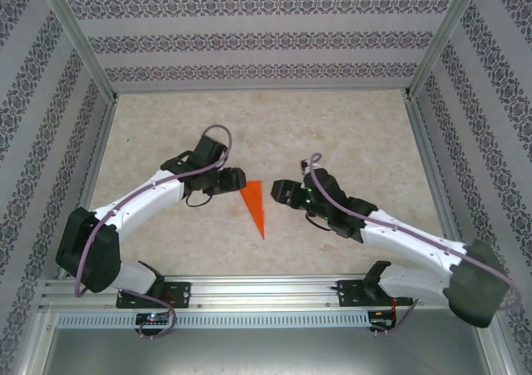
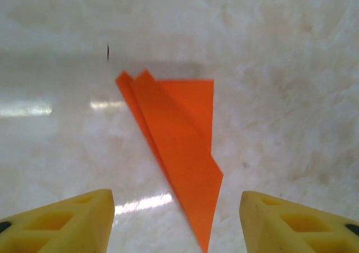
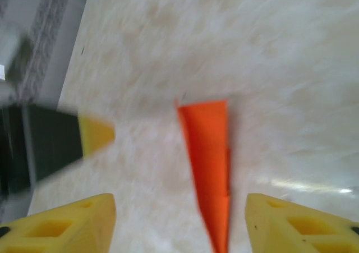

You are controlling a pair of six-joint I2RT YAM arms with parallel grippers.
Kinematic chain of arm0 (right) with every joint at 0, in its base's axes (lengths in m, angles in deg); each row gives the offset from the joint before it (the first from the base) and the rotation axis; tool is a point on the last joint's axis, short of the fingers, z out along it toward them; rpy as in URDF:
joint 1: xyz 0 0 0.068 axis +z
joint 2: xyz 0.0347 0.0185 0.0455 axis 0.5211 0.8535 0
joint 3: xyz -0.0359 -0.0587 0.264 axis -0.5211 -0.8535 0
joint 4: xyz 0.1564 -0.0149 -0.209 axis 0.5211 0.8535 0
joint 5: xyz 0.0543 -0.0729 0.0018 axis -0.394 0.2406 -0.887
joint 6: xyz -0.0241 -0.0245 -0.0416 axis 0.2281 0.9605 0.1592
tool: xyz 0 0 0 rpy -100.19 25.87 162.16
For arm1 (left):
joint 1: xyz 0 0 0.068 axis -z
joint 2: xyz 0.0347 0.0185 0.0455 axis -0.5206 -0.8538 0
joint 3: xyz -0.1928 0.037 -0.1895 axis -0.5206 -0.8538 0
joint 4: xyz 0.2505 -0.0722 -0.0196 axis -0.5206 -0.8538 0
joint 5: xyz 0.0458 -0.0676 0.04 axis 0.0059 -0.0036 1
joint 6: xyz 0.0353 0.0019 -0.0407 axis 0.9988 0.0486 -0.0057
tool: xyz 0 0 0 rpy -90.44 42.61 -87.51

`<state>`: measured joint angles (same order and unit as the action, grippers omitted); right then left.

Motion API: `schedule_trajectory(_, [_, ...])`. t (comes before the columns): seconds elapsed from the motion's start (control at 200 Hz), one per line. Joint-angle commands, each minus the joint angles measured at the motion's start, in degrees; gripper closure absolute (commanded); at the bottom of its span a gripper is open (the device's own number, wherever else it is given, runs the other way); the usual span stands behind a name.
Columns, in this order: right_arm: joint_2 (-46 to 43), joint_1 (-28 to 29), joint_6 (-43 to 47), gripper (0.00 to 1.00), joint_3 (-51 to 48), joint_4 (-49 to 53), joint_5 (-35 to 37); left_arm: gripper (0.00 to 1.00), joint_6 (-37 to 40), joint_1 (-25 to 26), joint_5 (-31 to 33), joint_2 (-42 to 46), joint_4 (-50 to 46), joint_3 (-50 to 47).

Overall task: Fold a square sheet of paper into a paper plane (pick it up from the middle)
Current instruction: Fold the wing for the fifth time at the center of the table, then move a paper plane to the center of the table.

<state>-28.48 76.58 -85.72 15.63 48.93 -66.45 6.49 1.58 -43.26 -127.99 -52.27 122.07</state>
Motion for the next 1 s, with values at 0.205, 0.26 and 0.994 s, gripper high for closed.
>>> schedule_trajectory(0.205, [-10.4,-8.3,-4.5,0.06,-14.4,-2.8,3.2,0.33,-8.3,11.0,13.3,-9.5,-10.6,7.4])
schedule_trajectory(0.26, [-11.1,-9.0,-4.0,0.05,-14.8,-1.6,2.5,0.32,-8.4,11.7,13.0,-11.4,-10.5,9.2])
schedule_trajectory(0.994, [7.3,-8.3,3.0,0.17,-7.2,-8.1,-18.3,0.81,-11.3,10.9,15.0,-10.8,-6.1,3.4])
